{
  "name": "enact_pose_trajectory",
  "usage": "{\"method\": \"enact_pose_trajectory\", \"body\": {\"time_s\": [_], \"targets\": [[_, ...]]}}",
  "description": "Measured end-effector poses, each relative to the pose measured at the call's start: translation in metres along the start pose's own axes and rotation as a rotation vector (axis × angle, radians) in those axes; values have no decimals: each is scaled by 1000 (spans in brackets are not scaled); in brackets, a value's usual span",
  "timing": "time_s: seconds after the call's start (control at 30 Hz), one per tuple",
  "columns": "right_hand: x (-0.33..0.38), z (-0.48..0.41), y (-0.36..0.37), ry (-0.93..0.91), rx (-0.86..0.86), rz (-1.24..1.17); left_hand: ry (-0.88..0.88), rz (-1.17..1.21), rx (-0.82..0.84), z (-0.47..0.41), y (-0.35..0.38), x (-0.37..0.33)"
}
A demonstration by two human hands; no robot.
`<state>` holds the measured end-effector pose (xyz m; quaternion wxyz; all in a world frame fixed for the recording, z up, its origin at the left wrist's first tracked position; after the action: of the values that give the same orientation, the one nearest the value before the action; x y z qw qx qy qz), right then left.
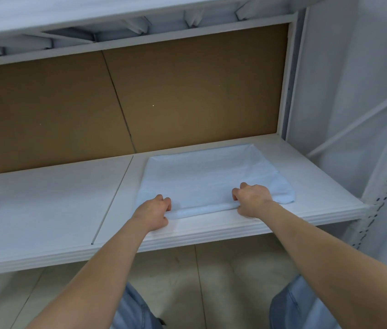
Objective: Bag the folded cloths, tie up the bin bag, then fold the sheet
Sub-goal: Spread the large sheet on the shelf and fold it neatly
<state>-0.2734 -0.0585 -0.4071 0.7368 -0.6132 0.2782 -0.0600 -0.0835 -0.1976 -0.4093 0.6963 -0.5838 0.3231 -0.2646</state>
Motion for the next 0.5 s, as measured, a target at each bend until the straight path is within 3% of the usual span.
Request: {"method": "enact_pose_trajectory", "body": {"time_s": [0.5], "targets": [[-23,-29,7,55,36,-68,30,-14,14,-36,-5,-11]]}}
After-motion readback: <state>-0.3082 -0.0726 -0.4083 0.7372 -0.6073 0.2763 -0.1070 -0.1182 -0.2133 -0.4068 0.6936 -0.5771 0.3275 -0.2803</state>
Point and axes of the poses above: each hand's wrist, its own z-axis away from the middle knuckle, its own y-axis out of the palm, x = y × z, the point moved 10 cm from there along -z, towards the middle knuckle, and after that the axes turned 14 degrees about z, right-handed, at the moved point
